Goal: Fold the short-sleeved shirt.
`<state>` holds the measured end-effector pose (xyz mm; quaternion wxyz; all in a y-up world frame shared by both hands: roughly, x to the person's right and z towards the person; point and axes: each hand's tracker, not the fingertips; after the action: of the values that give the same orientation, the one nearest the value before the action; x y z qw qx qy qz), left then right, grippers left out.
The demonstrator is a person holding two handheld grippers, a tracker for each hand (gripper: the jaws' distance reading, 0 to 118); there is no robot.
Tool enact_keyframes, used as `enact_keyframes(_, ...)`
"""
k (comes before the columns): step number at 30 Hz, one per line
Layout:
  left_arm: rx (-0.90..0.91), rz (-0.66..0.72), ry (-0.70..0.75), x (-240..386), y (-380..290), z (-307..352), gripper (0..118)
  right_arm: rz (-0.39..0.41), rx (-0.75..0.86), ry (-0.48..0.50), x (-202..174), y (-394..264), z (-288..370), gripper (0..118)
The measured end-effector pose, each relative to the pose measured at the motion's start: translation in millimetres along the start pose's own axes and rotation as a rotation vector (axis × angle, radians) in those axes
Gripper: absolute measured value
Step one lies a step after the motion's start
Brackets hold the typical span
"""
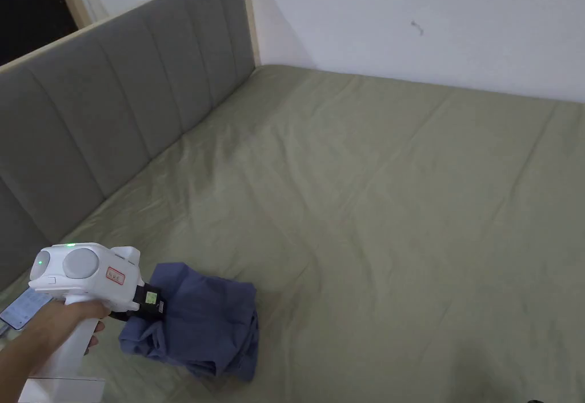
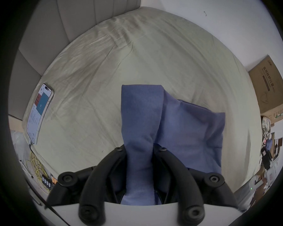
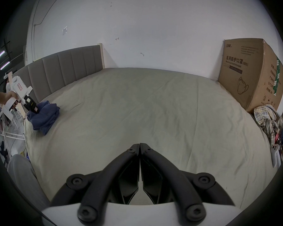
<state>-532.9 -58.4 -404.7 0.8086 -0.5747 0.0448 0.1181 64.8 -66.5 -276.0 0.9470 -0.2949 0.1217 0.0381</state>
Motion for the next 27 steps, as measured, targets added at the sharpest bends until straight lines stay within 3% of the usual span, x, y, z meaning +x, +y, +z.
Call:
enact_keyframes(1,-0.001,-0.004,0.007,0.0,-0.7,-0.8,31,-0.003,0.000,-0.001,0.8,0.4,0.7,0)
enact_keyframes(3,0.004,0.008,0.013,-7.0,8.2,-6.2,53,-0.008,0.005,-0.006,4.9,0.1,3.2,0)
enact_keyframes(5,0.017,0.014,0.053,-4.3,8.5,0.5,81,-0.014,0.013,-0.010,8.7,1.5,7.5,0)
enact_keyframes(7,0.063,0.020,0.058,-1.0,7.0,12.3,94,-0.025,0.030,-0.013,12.8,3.7,13.0,0)
enact_keyframes(17,0.256,-0.057,0.020,56.8,-3.0,93.3,94,-0.050,0.196,-0.020,40.9,51.3,66.2,0)
enact_keyframes(27,0.779,-0.101,-0.014,185.3,-53.4,224.2,92,-0.011,0.440,-0.129,76.4,137.3,158.2,0)
